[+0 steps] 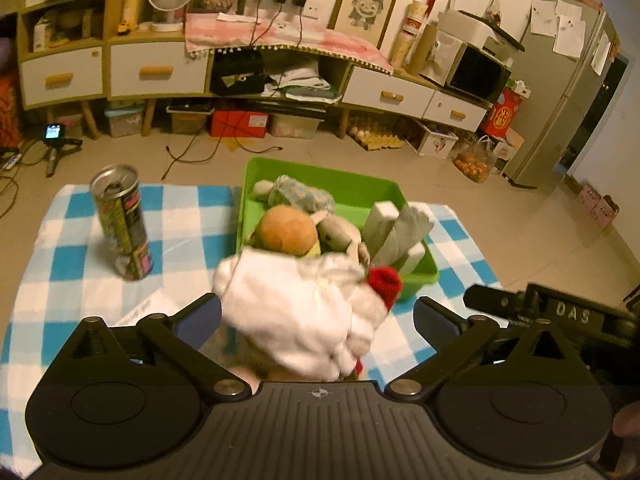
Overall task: Organize soft objects
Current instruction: 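Withdraw both tools from the bin back over the toy pile, then move left tool to the pink plush pig while right gripper grasps the white cloth bundle, then lift and carry the pink pig and cloth bundle over the green bin with both tools, then open left gripper to drop the pig while right gripper drops the cloth bundle into the bin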
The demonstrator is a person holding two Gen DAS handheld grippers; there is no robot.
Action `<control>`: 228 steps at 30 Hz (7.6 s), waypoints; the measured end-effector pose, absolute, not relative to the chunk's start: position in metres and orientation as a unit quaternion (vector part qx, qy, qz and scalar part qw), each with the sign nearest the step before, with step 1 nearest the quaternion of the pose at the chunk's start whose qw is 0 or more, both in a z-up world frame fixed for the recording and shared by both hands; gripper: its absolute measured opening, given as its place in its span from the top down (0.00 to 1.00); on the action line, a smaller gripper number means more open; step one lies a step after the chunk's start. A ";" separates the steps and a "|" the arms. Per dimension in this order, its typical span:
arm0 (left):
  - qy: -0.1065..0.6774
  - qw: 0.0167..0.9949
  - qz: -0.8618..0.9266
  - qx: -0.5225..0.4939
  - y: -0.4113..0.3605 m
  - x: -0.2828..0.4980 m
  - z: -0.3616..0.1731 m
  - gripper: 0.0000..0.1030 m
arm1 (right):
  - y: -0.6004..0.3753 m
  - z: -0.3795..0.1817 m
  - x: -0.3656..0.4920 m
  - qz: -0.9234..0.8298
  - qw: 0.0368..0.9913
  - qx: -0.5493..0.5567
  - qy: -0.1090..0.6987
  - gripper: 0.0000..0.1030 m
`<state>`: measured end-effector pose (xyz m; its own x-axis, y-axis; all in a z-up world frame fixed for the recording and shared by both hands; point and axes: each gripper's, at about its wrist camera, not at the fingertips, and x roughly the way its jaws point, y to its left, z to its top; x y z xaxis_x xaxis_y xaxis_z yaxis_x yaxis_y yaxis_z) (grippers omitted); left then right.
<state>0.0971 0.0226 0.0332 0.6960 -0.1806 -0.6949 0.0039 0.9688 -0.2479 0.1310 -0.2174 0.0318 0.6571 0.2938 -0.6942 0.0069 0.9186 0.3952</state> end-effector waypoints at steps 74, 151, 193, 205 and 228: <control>0.386 0.903 -0.176 -0.066 0.045 0.037 -0.088 0.27 | -0.171 -0.085 0.048 0.257 0.890 -0.108 0.361 0.33; 0.371 0.900 -0.204 -0.103 0.019 0.012 -0.027 0.50 | -0.214 -0.035 0.057 0.219 0.889 0.017 0.402 0.94; 0.403 0.894 -0.124 -0.151 0.043 0.214 0.049 0.50 | -0.209 0.017 0.201 0.164 0.907 0.184 0.340 0.94; 0.466 0.859 -0.126 -0.168 0.027 0.305 -0.028 0.50 | -0.185 -0.020 0.292 0.153 0.925 0.118 0.328 0.93; 0.450 0.868 -0.134 -0.162 0.020 0.299 -0.021 0.27 | -0.181 -0.028 0.291 0.161 0.933 0.069 0.313 0.75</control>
